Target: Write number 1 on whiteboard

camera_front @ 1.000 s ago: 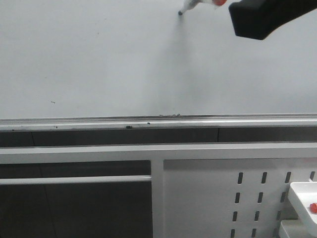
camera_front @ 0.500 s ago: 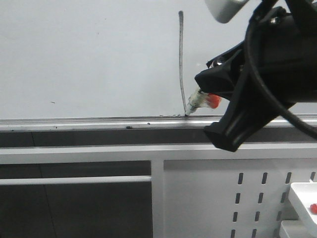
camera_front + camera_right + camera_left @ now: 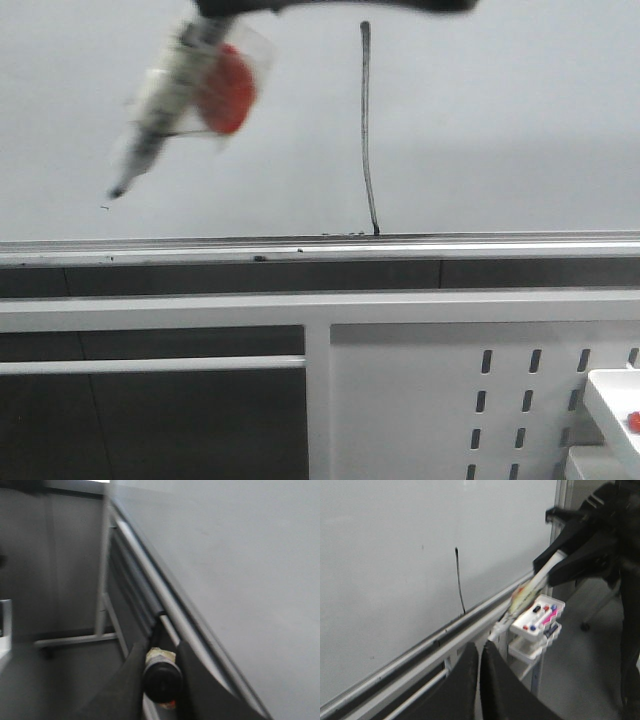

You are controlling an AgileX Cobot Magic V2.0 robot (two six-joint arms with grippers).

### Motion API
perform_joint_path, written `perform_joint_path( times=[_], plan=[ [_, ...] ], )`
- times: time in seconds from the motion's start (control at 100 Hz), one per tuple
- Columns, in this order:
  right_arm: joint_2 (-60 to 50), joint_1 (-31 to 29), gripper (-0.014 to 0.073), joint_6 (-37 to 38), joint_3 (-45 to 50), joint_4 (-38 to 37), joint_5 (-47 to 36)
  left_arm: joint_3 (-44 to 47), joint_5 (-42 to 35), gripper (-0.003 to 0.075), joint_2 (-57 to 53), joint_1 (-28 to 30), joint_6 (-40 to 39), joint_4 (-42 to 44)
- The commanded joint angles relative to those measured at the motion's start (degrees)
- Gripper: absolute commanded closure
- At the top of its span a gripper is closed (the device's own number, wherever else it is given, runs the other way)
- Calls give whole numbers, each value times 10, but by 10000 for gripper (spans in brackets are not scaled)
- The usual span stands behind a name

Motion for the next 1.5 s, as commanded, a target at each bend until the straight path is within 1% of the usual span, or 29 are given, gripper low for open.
perform_joint_path(
  times=[0.0, 0.02, 0.03, 0.04, 0.07, 0.09, 0.14, 0.17, 0.21, 0.24, 0.31, 0.4, 0.51, 0.81, 0.94, 1.3, 1.39, 1.49],
  plan=[
    [-9, 2, 664, -1, -62, -8, 99, -27, -27, 676, 62, -1, 50, -20],
    [-8, 2, 664, -1, -71, -8, 110, -32, -27, 659, 73, -1, 71, -27],
    [-6, 2, 664, -1, -74, -8, 113, -37, -27, 630, 90, -1, 86, -31],
    [-6, 2, 664, -1, -80, -6, 115, -39, -27, 630, 96, -1, 94, -33],
    [-3, 2, 664, -1, -92, -5, 125, -50, -26, 574, 121, -1, 120, -41],
    [-1, 2, 664, -1, -99, -5, 127, -58, -25, 551, 134, -1, 138, -47],
    [3, 2, 664, -1, -116, -5, 130, -81, -16, 454, 187, -1, 171, -56],
    [6, 2, 664, -1, -125, -5, 130, -94, -9, 415, 213, -1, 184, -59],
    [7, 2, 664, -1, -135, -5, 130, -114, 0, 379, 250, -1, 185, -59],
    [10, 2, 664, -1, -140, -5, 129, -126, 5, 372, 272, -1, 185, -59],
    [12, 2, 664, -1, -149, -9, 130, -152, 8, 376, 315, -1, 187, -59],
    [13, 2, 664, -1, -150, -12, 129, -169, -7, 392, 346, -1, 201, -60],
    [13, 2, 664, -1, -150, -12, 129, -172, -28, 406, 358, -1, 211, -76],
    [13, 2, 664, -2, -150, -13, 129, -172, -24, 406, 391, -1, 213, -103],
    [13, 2, 664, -2, -150, -32, 127, -172, -24, 406, 411, -1, 213, -130],
    [13, 2, 664, -2, -150, -38, 131, -199, -41, 406, 381, -1, 213, -135],
    [13, 2, 664, -2, -150, -38, 131, -202, -33, 406, 378, -1, 213, -137],
    [13, 2, 664, -2, -150, -38, 131, -201, -2, 406, 378, -1, 213, -137]
  ],
)
